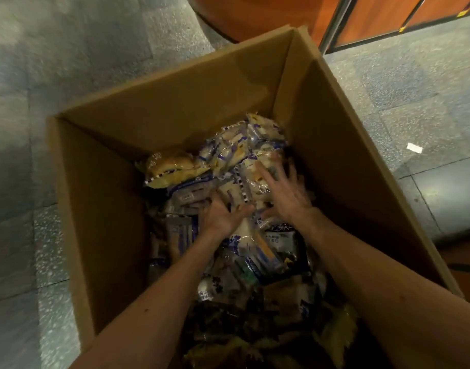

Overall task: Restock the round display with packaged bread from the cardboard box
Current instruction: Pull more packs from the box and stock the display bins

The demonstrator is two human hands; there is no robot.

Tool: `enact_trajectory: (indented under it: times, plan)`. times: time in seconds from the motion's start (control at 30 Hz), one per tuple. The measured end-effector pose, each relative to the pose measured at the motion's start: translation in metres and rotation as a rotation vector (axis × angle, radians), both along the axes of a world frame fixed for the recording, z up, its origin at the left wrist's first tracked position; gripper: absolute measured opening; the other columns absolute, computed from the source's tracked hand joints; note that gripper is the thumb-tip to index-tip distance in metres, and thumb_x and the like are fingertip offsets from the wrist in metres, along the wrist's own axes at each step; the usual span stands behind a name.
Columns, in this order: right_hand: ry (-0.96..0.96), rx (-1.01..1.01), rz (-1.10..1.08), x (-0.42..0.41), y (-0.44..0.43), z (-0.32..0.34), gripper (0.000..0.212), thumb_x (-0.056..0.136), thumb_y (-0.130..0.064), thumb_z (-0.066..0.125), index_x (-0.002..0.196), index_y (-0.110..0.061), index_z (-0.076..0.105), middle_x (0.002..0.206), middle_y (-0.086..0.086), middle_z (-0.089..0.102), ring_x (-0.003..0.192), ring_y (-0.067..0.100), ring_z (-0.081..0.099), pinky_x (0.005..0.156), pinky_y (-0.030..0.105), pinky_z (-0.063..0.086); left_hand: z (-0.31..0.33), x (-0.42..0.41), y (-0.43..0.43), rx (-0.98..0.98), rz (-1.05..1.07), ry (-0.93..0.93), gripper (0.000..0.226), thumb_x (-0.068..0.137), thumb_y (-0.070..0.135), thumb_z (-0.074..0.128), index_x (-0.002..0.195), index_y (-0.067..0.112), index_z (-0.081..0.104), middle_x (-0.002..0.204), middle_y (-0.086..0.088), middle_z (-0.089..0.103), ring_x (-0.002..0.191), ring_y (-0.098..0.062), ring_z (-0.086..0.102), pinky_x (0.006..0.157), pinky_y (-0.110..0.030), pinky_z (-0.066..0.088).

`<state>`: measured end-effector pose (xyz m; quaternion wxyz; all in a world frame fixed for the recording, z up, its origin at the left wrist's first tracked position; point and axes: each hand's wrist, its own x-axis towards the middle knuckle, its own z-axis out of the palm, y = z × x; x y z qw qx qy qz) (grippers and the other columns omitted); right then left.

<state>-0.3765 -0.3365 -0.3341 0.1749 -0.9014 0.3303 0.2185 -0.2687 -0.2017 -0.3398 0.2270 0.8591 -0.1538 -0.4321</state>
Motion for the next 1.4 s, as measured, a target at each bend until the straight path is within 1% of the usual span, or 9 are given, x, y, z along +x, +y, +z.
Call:
enact_trajectory:
  times: [0.1,0.23,0.47,0.57,0.77,0.97,1.13,1.27,1.4]
  plan:
    - [0.005,0.082,0.007,0.005,-0.009,-0.001,0.125,0.071,-0.038,0.086,0.157,-0.038,-0.005,0.164,0.000,-0.022,0.149,0.041,-0.013,0.113,0.068,0.020,-0.003,0.000,-0.001,-0.022,0.056,0.026,0.081,0.061,0.068,0.080,0.119,0.030,0.039,0.128,-0.004,0.052,0.119,-0.028,0.052,0.096,-0.045,0.050]
    - [-0.108,0.139,-0.037,0.001,-0.016,0.006,0.112,0.072,-0.025,0.087,0.156,-0.032,0.013,0.164,0.004,0.006,0.147,0.040,0.009,0.116,0.057,0.028,0.000,0.000,-0.001,-0.119,0.215,0.171,0.070,0.071,0.035,0.089,0.115,0.024,0.035,0.109,0.005,0.056,0.089,-0.010,0.055,0.066,-0.023,0.046]
    - [-0.090,0.320,-0.202,-0.008,-0.025,0.023,0.100,0.078,-0.028,0.083,0.156,-0.030,0.023,0.159,0.007,0.014,0.146,0.041,0.014,0.118,0.054,0.025,0.007,-0.002,0.005,-0.239,0.481,0.401,0.082,0.063,0.018,0.094,0.132,0.013,0.051,0.114,-0.002,0.069,0.096,-0.017,0.070,0.086,-0.038,0.059]
    - [-0.130,0.376,-0.263,-0.019,-0.027,0.033,0.071,0.088,-0.035,0.073,0.150,-0.026,0.040,0.154,0.006,0.022,0.142,0.033,0.026,0.116,0.048,0.031,0.016,0.002,0.003,-0.253,0.418,0.359,0.060,0.073,0.013,0.087,0.125,0.015,0.056,0.101,0.005,0.069,0.086,-0.011,0.069,0.070,-0.026,0.058]
    - [-0.217,0.439,-0.386,-0.045,-0.015,0.049,0.053,0.095,-0.023,0.064,0.145,-0.023,0.047,0.152,0.003,0.042,0.139,0.024,0.041,0.110,0.039,0.041,0.036,-0.003,0.005,-0.199,0.193,0.163,0.027,0.081,0.018,0.081,0.095,0.024,0.058,0.090,0.004,0.067,0.083,-0.016,0.065,0.077,-0.034,0.056]
    - [-0.137,0.475,-0.401,-0.075,0.002,0.095,0.029,0.097,-0.024,0.063,0.125,-0.017,0.060,0.118,0.008,0.065,0.101,0.022,0.063,0.071,0.023,0.050,0.080,-0.002,0.018,-0.202,-0.036,0.090,0.024,0.086,0.027,0.076,0.103,0.020,0.061,0.096,-0.001,0.071,0.065,-0.013,0.063,0.053,-0.030,0.053]
    - [-0.192,0.635,-0.581,-0.115,0.016,0.154,0.015,0.096,-0.020,0.063,0.109,-0.011,0.062,0.100,0.019,0.070,0.087,0.034,0.073,0.072,0.052,0.061,0.140,-0.004,0.026,-0.158,-0.326,-0.050,0.061,0.080,0.046,0.079,0.128,0.017,0.056,0.116,0.002,0.066,0.098,-0.021,0.065,0.076,-0.036,0.055]
    - [-0.253,0.704,-0.643,-0.158,0.027,0.218,0.032,0.097,-0.019,0.061,0.127,-0.008,0.057,0.110,0.021,0.064,0.093,0.040,0.070,0.063,0.043,0.063,0.207,-0.028,0.024,-0.146,-0.589,-0.200,0.081,0.086,0.046,0.074,0.150,0.014,0.035,0.145,-0.004,0.047,0.106,-0.017,0.053,0.086,-0.032,0.046]
    - [-0.401,0.713,-0.761,-0.221,0.052,0.279,0.013,0.095,-0.013,0.065,0.107,-0.013,0.061,0.105,0.022,0.067,0.085,0.037,0.071,0.074,0.052,0.060,0.279,-0.069,0.025,-0.313,-0.729,-0.260,0.027,0.081,0.036,0.081,0.095,0.031,0.058,0.099,0.003,0.067,0.083,-0.020,0.064,0.061,-0.027,0.045]
